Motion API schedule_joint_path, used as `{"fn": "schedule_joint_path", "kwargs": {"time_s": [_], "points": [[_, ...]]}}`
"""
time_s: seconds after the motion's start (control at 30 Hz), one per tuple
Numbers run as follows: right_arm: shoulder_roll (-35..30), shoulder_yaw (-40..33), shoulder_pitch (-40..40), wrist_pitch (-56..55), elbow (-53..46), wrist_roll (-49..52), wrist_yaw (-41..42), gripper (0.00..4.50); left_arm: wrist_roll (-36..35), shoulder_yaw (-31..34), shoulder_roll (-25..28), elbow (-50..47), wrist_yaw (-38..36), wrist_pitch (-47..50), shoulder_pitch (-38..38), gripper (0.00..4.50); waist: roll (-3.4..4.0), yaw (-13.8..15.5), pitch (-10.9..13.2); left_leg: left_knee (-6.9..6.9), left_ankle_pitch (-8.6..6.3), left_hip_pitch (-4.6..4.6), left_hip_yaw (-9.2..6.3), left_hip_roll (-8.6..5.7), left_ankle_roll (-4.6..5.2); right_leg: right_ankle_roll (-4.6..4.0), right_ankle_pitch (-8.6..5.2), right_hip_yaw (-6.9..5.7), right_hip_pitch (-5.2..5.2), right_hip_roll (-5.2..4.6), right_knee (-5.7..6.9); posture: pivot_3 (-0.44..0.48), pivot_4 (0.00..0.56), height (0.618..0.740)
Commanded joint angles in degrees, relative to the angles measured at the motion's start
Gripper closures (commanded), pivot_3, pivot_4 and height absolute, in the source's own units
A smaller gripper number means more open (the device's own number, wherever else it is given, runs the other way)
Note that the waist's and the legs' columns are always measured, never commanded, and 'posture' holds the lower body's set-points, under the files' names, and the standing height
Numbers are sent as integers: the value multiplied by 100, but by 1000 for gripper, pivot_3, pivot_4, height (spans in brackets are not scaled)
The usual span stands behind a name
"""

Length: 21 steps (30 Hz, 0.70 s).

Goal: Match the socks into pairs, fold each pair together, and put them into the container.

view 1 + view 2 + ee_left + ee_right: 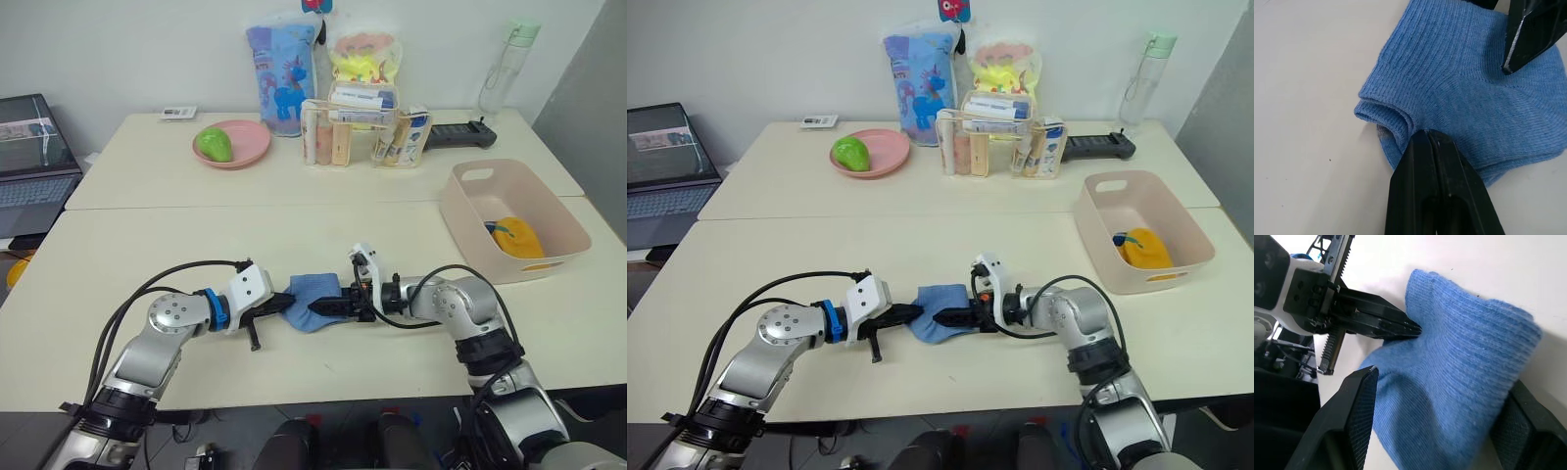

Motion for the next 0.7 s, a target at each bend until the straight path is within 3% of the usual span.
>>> {"fn": "schedule_joint_path", "kwargs": {"time_s": [0.03, 0.13, 0.37, 0.4, 0.5, 0.7], "points": [[61, -74, -74, -18, 57, 55, 1, 1223, -18, 50, 2, -32, 33, 71, 63, 4500, 0, -1, 0, 0, 0, 0, 0, 0, 0, 0, 0, 0, 0, 0, 0, 0, 150, 740], [27, -58, -24, -43, -10, 43, 28, 1821, -60, 64, -7, -39, 28, 81, 21, 4500, 0, -2, 0, 0, 0, 0, 0, 0, 0, 0, 0, 0, 0, 0, 0, 0, 150, 740], [42, -242, -14, 4, -69, 125, -51, 4290, -527, 192, -30, -312, -188, 427, -97, 4500, 0, -4, 0, 0, 0, -1, -1, 0, 0, 0, 0, 0, 0, 0, 0, 0, 150, 740], [15, -317, -16, 5, -119, 129, -85, 4495, -716, 262, -19, -435, -262, 573, -103, 4318, 1, -5, 0, 0, 0, -1, -1, 0, 0, 0, 0, 0, 0, 0, 0, 0, 150, 740], [-143, -780, -62, 94, -448, 281, -231, 4500, -1315, 582, -38, -775, -269, 1172, -321, 3663, 2, 17, 2, 3, 0, -7, -2, -1, 0, 0, 0, -1, -3, 0, -1, 0, 150, 740], [-571, -1922, -354, 556, -1640, 875, -684, 4500, -2328, 926, -247, -1205, 13, 2373, -1454, 1683, 3, 24, 6, 5, 0, -11, -3, -2, 0, 1, 0, -3, -4, -1, -1, 0, 150, 740]]}}
